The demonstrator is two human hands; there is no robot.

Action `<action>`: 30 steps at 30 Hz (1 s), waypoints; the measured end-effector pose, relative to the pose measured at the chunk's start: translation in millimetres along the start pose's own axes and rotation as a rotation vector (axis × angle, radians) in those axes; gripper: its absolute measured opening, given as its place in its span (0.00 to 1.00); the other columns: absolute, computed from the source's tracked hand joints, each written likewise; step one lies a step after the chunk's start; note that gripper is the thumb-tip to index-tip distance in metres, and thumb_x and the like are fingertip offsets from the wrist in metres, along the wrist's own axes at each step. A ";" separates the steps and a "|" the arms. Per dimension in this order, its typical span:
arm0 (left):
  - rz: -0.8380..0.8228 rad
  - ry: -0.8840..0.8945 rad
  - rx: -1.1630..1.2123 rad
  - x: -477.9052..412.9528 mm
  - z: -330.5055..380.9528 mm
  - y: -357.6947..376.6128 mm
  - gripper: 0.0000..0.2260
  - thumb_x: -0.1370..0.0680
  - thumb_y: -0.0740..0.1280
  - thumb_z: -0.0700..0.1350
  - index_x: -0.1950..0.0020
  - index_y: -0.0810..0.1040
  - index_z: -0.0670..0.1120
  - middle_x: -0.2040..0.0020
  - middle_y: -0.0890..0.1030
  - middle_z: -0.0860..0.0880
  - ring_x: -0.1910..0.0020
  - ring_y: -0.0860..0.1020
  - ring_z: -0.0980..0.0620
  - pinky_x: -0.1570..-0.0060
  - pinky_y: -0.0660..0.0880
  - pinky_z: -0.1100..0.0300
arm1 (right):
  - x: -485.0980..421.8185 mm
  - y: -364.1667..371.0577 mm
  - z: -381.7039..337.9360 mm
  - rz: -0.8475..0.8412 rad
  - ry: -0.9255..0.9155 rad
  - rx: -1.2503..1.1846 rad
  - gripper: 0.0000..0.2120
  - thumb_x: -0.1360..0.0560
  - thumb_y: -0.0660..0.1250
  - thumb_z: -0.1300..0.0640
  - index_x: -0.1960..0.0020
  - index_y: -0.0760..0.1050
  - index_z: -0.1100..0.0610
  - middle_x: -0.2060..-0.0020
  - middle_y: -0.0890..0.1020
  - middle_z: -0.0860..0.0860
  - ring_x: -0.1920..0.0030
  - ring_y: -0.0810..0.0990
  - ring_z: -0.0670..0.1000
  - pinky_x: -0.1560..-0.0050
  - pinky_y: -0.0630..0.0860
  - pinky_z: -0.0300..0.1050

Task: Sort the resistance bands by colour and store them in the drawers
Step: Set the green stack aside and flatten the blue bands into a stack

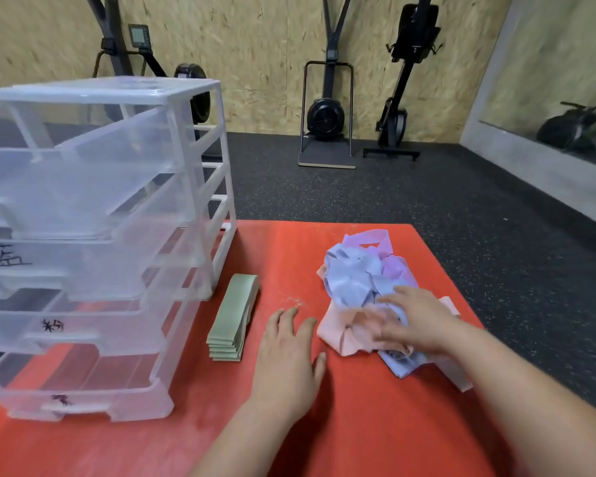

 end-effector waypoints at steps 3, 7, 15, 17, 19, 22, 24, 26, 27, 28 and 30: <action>-0.070 0.006 0.015 0.7 4.2 7.6 0.28 0.19 0.64 0.59 0.20 0.65 0.56 0.18 0.60 0.48 0.18 0.56 0.45 0.20 0.59 0.49 | 20.2 38.2 -4.1 0.082 0.052 0.075 0.40 0.35 0.52 0.21 0.27 0.68 0.34 0.30 0.70 0.43 0.25 0.67 0.52 0.27 0.64 0.59; -0.164 0.072 0.018 2.5 11.9 16.1 0.30 0.19 0.64 0.60 0.18 0.61 0.58 0.17 0.58 0.52 0.19 0.56 0.47 0.20 0.58 0.52 | 40.6 66.8 -4.0 0.187 0.063 0.119 0.39 0.31 0.44 0.24 0.23 0.64 0.35 0.22 0.65 0.42 0.21 0.61 0.51 0.23 0.58 0.60; -0.305 0.175 -0.022 12.1 18.3 36.7 0.32 0.20 0.65 0.64 0.18 0.59 0.61 0.17 0.59 0.56 0.19 0.57 0.47 0.20 0.58 0.49 | 43.2 35.7 20.4 0.227 0.119 -0.335 0.36 0.26 0.55 0.22 0.24 0.69 0.40 0.28 0.74 0.44 0.29 0.73 0.49 0.28 0.70 0.53; -0.278 0.166 -0.005 8.8 16.8 33.7 0.32 0.20 0.64 0.64 0.19 0.59 0.61 0.18 0.61 0.55 0.19 0.58 0.47 0.20 0.59 0.50 | 34.8 33.3 33.3 0.232 0.160 -0.407 0.31 0.20 0.58 0.31 0.20 0.65 0.43 0.26 0.74 0.50 0.27 0.73 0.54 0.29 0.70 0.52; -0.249 0.156 0.011 6.0 16.6 29.4 0.31 0.20 0.64 0.63 0.19 0.60 0.60 0.18 0.62 0.54 0.20 0.58 0.48 0.21 0.60 0.51 | 29.9 35.6 42.1 0.222 0.171 -0.260 0.29 0.18 0.64 0.40 0.21 0.66 0.47 0.30 0.78 0.52 0.31 0.77 0.57 0.35 0.74 0.52; -0.224 0.130 0.010 5.1 17.0 22.1 0.32 0.20 0.64 0.62 0.17 0.59 0.58 0.18 0.61 0.51 0.19 0.57 0.48 0.21 0.60 0.51 | 25.8 23.3 46.4 0.311 0.142 -0.158 0.14 0.21 0.68 0.43 0.40 0.83 0.48 0.52 0.87 0.49 0.50 0.83 0.56 0.53 0.76 0.50; -0.205 0.118 0.010 4.6 15.6 16.3 0.33 0.19 0.64 0.62 0.17 0.58 0.57 0.17 0.60 0.50 0.19 0.56 0.47 0.20 0.60 0.50 | 29.2 -5.1 43.2 0.456 0.117 -0.195 0.11 0.22 0.69 0.41 0.52 0.84 0.48 0.61 0.86 0.47 0.56 0.82 0.57 0.58 0.73 0.49; -0.179 0.108 0.040 4.9 14.1 9.0 0.33 0.19 0.65 0.61 0.17 0.59 0.57 0.17 0.60 0.50 0.19 0.56 0.47 0.20 0.60 0.50 | 38.3 -41.4 36.1 0.603 0.087 -0.270 0.06 0.23 0.73 0.46 0.51 0.84 0.47 0.57 0.87 0.43 0.55 0.83 0.53 0.55 0.72 0.45; -0.165 0.105 0.063 5.9 14.0 4.7 0.32 0.19 0.65 0.61 0.17 0.60 0.57 0.17 0.60 0.50 0.19 0.56 0.47 0.20 0.60 0.51 | 43.6 -58.3 31.5 0.643 0.062 -0.314 0.04 0.24 0.75 0.48 0.50 0.85 0.46 0.56 0.87 0.41 0.54 0.83 0.49 0.53 0.72 0.44; -0.147 0.104 0.084 7.2 14.5 -0.1 0.32 0.19 0.66 0.60 0.17 0.60 0.57 0.17 0.60 0.50 0.19 0.57 0.48 0.20 0.60 0.51 | 47.7 -72.4 27.7 0.651 0.042 -0.352 0.05 0.25 0.76 0.50 0.49 0.85 0.45 0.55 0.86 0.40 0.54 0.83 0.47 0.52 0.73 0.44; -0.113 0.109 0.119 11.1 16.5 -9.9 0.31 0.19 0.66 0.59 0.18 0.62 0.57 0.18 0.61 0.50 0.20 0.57 0.48 0.21 0.60 0.52 | 52.6 -93.3 20.4 0.605 0.009 -0.383 0.09 0.26 0.76 0.55 0.47 0.86 0.45 0.54 0.86 0.40 0.51 0.83 0.46 0.50 0.73 0.42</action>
Point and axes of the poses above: each hand's wrist, its own x-axis away from the middle knuckle, its own y-axis out of the palm, z = x × y, the point moved 6 cm from there along -x, towards the middle knuckle
